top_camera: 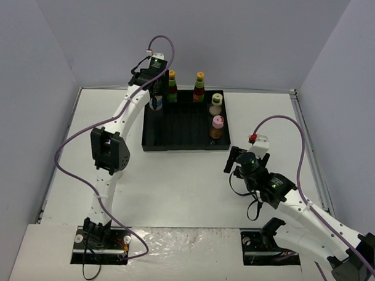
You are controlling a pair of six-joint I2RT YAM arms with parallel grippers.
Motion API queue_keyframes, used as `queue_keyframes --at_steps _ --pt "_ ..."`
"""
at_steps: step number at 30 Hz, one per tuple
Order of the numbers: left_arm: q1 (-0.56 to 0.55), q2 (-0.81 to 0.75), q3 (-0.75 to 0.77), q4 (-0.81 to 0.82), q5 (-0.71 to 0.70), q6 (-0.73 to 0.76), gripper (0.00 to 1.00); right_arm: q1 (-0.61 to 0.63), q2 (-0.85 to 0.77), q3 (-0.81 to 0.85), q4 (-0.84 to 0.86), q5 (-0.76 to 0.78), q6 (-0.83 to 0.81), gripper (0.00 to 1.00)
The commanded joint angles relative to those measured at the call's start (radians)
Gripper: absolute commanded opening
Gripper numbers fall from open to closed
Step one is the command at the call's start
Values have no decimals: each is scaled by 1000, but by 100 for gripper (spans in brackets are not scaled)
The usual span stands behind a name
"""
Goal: Organize the condiment bottles
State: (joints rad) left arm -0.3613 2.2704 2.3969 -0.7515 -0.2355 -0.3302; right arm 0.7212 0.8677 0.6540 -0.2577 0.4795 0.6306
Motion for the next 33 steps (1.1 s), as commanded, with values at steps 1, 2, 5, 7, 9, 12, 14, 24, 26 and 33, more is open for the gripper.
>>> queue_keyframes --at_steps 1,2,5,7,9,12,14,24,26,33 --pt "16 -47 2 140 -15 -20 0 6 -2 7 38 8 -3 78" --pt "19 -44 -14 150 -14 -24 0 6 -1 7 37 6 -4 78" --pt "21 -34 -44 167 -7 -27 0 6 1 8 37 4 -8 78" --pt "24 -27 -56 171 -4 -27 0 6 2 7 37 4 -8 78" --pt "25 -24 -73 182 -4 -29 0 6 4 9 38 2 -8 78" --pt "32 -15 -87 188 7 -33 0 6 7 9 39 1 -9 78" --pt "33 -12 -93 188 11 -36 8 6 7 9 40 2 -8 78" --pt "33 -52 -156 222 26 -16 83 5 7 9 39 1 -9 78" --pt "33 -76 -182 232 29 -13 90 5 6 9 39 1 -9 78" --pt "23 -211 -285 254 34 0 92 6 -2 6 40 -1 -9 78"
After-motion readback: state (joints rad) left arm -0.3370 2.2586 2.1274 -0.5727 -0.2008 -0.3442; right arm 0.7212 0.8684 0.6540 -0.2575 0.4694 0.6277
